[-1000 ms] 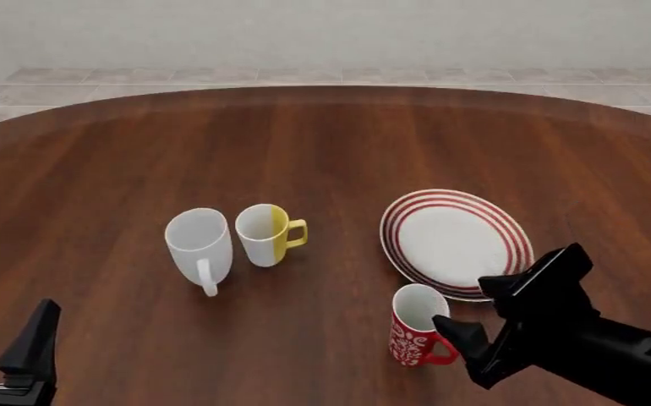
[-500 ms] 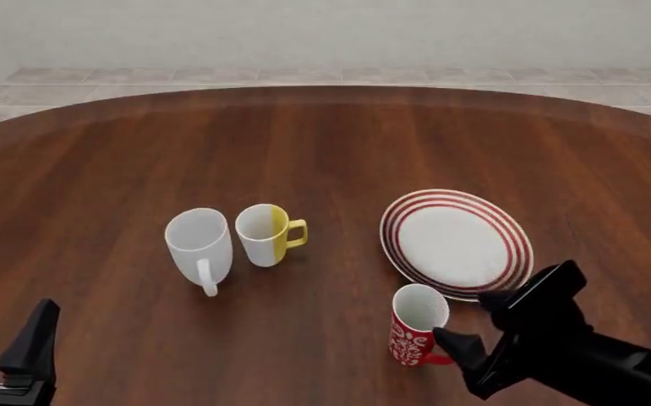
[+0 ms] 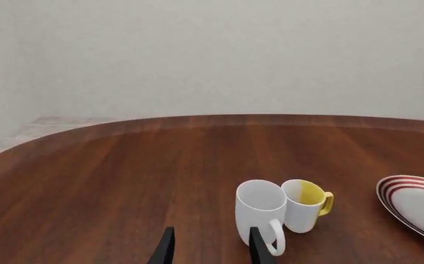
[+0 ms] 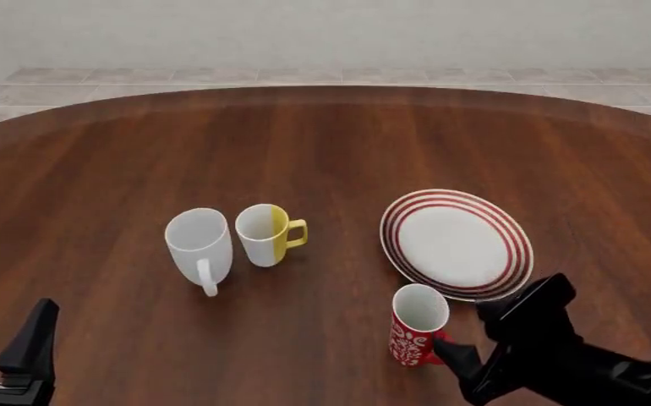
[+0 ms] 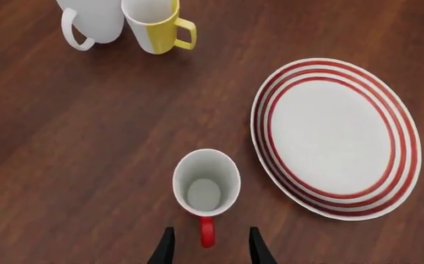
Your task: Pick up the red mug and put it on the plate
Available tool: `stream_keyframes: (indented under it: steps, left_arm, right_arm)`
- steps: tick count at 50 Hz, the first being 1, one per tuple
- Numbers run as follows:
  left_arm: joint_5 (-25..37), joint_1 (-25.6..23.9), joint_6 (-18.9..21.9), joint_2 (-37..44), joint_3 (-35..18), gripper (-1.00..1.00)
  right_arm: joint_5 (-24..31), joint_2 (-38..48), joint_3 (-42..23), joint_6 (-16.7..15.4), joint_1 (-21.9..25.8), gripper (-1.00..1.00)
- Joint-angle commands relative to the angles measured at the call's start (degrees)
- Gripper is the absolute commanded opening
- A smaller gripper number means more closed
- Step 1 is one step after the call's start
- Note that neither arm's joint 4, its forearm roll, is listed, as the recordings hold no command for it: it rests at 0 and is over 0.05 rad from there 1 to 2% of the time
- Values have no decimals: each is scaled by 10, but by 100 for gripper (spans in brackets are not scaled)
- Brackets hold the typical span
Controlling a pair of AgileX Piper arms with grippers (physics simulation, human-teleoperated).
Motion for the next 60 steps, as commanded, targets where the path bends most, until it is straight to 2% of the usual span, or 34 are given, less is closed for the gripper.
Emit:
stream_keyframes:
  steps: [1, 10, 12, 14, 46, 60]
  left_arm:
    - [-3, 0, -1, 0, 3, 100]
    - [-6, 0, -2, 0, 6, 100]
    - [-3, 0, -2, 0, 2, 100]
    - [-1, 1, -4, 0, 0, 100]
    - [-3, 1, -6, 0, 3, 100]
    - [2, 2, -8, 1, -3, 100]
  right_arm:
    - [-17, 12, 12, -5, -6, 100]
    - [-34, 29, 17, -11, -17, 100]
    - [-46, 40, 24, -23, -22, 100]
    - [-48, 43, 23, -14, -17, 100]
    - [-113, 113, 35, 3, -3, 100]
    - [-128, 129, 41, -3, -6, 100]
